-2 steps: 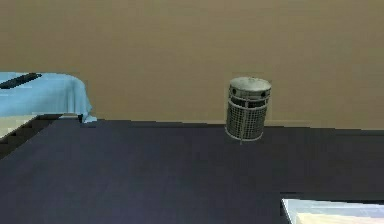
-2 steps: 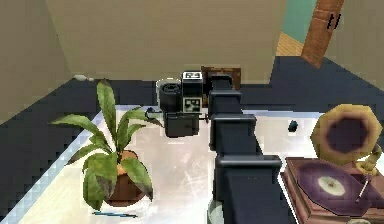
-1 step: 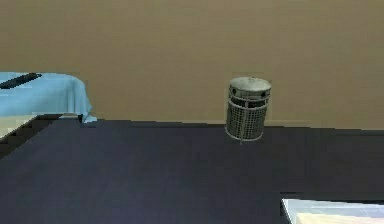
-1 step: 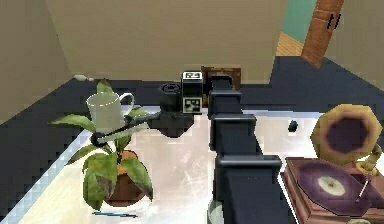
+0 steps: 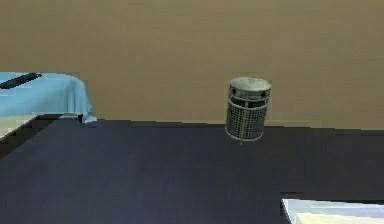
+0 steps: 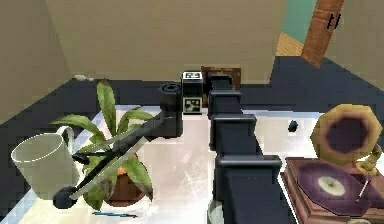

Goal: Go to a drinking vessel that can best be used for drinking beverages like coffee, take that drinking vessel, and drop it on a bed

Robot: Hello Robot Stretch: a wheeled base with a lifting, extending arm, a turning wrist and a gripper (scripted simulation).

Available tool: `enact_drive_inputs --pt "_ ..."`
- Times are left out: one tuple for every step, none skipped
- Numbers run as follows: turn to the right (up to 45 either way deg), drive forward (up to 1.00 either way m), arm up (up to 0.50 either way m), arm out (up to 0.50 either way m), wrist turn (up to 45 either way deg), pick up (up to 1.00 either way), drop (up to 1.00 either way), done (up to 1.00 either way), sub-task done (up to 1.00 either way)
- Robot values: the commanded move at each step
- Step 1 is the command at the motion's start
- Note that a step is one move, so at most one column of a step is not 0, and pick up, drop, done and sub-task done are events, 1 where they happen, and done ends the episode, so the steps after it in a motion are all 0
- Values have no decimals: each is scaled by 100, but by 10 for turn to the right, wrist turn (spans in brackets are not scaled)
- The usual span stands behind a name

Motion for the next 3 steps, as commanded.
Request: enact_drive_inputs --pt "0 0 0 0 -270 0 0 0 0" --pt "0 0 0 -20 0 0 0 0 0" --pt "-450 0 0 0 0 0 0 0 0"
